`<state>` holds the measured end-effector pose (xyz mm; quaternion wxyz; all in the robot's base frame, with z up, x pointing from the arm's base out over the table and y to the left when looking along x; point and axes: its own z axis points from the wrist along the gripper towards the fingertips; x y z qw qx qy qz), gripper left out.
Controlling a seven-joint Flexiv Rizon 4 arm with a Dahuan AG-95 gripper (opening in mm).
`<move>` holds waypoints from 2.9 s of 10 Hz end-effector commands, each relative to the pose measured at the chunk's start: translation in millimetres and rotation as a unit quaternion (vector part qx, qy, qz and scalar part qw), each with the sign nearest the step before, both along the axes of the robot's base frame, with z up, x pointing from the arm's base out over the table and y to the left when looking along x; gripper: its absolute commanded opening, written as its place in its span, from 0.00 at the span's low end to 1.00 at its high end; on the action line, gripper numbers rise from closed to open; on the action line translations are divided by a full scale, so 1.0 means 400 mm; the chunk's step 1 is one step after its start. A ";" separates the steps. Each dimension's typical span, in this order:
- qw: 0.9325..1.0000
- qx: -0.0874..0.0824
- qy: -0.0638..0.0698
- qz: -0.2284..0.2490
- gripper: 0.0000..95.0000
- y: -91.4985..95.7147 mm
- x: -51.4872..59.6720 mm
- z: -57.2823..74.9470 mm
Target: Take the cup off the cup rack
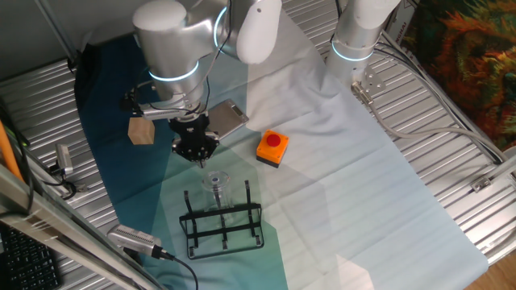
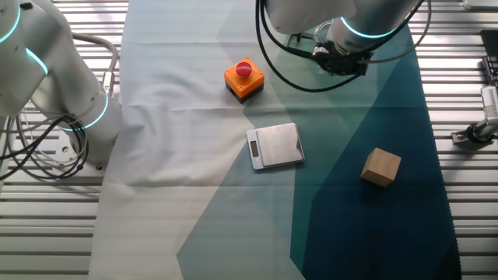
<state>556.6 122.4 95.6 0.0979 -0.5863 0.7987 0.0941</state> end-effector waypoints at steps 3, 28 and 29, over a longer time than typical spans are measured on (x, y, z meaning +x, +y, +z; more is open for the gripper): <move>1.000 -0.009 -0.003 -0.007 0.00 0.047 -0.006 -0.007; 1.000 -0.006 -0.029 0.002 0.20 0.065 -0.063 -0.008; 0.999 -0.005 -0.033 0.003 0.20 0.072 -0.064 -0.008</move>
